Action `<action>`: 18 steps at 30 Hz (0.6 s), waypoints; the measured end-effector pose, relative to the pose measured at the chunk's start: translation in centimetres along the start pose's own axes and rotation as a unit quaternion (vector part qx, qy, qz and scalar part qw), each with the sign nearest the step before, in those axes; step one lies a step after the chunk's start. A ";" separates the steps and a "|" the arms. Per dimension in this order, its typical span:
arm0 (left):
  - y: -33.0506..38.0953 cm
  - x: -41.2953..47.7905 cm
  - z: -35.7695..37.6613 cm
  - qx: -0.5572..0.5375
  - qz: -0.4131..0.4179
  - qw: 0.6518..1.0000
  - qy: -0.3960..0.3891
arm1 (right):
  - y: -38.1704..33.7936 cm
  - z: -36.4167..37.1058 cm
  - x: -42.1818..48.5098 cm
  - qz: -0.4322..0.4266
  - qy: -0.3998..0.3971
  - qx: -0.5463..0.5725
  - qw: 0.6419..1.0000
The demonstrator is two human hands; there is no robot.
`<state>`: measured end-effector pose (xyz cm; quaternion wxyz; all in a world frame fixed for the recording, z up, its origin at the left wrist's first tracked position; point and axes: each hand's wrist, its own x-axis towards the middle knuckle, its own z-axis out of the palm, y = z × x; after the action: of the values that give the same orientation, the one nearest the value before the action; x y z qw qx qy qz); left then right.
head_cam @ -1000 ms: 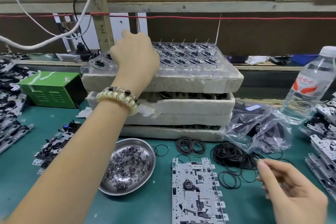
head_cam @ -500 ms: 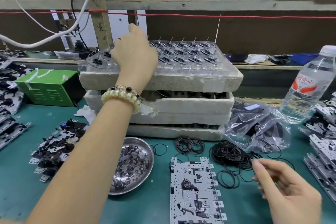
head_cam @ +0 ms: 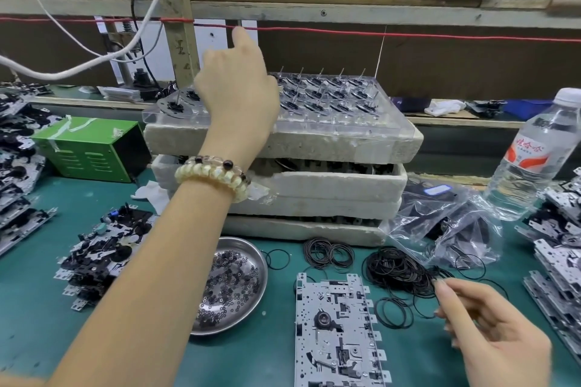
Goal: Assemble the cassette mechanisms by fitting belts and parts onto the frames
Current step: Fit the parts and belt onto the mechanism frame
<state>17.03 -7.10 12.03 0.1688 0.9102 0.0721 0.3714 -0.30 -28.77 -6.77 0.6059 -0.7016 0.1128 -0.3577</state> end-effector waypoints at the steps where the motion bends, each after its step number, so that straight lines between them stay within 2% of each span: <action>1: -0.1 -0.4 -0.7 -0.017 0.002 1.000 0.025 | 0.0 0.0 0.0 0.002 0.002 0.004 1.000; 4: -1.3 -2.6 -3.5 -0.119 0.007 0.990 0.080 | -0.1 0.0 0.0 0.007 0.001 0.006 1.000; 6: -2.5 -5.2 -5.6 -0.222 0.004 0.974 0.052 | 0.0 -0.1 0.1 0.007 -0.001 0.001 1.000; 8: -3.7 -8.5 -6.8 -0.311 -0.032 0.950 -0.021 | 0.1 -0.1 0.0 0.014 0.003 -0.005 1.000; 10: -4.6 -11.7 -6.9 -0.404 -0.100 0.902 -0.110 | -0.1 -0.1 0.0 0.014 0.002 -0.005 1.000; 13: -5.5 -15.7 -5.5 -0.517 -0.206 0.801 -0.219 | -0.6 -0.4 -0.2 0.028 -0.011 0.023 0.999; 16: -6.0 -18.5 -4.3 -0.573 -0.273 0.725 -0.269 | -1.6 -0.7 -1.2 0.084 -0.022 0.105 0.991; 18: -6.2 -19.7 -3.7 -0.597 -0.293 0.696 -0.272 | -2.9 -0.6 -1.9 0.127 -0.034 0.183 0.974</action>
<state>0.31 -5.39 -0.57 0.7891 0.6123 0.0493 0.0041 -2.88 -27.37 -4.76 0.7677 -0.5707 0.1129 -0.2689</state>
